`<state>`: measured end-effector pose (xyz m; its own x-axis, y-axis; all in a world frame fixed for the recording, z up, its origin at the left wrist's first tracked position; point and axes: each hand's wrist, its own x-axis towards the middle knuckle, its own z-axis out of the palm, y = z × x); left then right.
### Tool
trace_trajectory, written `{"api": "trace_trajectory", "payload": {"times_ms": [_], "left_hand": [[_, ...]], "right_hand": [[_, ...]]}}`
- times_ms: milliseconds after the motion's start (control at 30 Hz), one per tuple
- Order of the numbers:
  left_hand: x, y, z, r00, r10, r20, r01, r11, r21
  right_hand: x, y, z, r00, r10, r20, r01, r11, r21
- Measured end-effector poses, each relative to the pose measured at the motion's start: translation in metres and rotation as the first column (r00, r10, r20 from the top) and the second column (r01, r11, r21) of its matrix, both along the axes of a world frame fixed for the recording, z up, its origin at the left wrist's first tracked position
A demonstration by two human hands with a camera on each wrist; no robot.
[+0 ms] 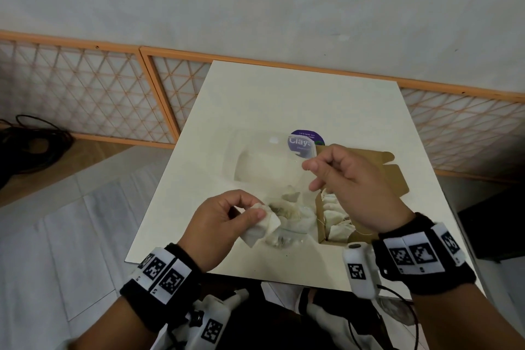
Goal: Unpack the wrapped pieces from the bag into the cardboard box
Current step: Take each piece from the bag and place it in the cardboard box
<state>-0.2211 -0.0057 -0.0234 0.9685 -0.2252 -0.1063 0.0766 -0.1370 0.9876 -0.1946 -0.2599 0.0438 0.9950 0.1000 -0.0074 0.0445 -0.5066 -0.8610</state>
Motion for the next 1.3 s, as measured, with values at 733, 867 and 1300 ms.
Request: {"api": "trace_trajectory", "payload": {"times_ms": [733, 867, 1300], "left_hand": [[0.007, -0.056, 0.054, 0.925, -0.363, 0.114, 0.363, 0.931, 0.024], [0.002, -0.052, 0.063, 0.912, -0.377, 0.158, 0.377, 0.926, 0.033], [0.012, -0.048, 0.072, 0.913, -0.339, 0.226, 0.311, 0.939, 0.149]], "right_hand": [[-0.010, -0.033, 0.089, 0.961, -0.034, 0.275, 0.015, 0.997, 0.071], [0.016, -0.054, 0.055, 0.982, -0.153, 0.108, 0.135, 0.978, 0.162], [-0.032, -0.015, 0.049, 0.995, 0.046, 0.085, -0.046, 0.999, -0.002]]}}
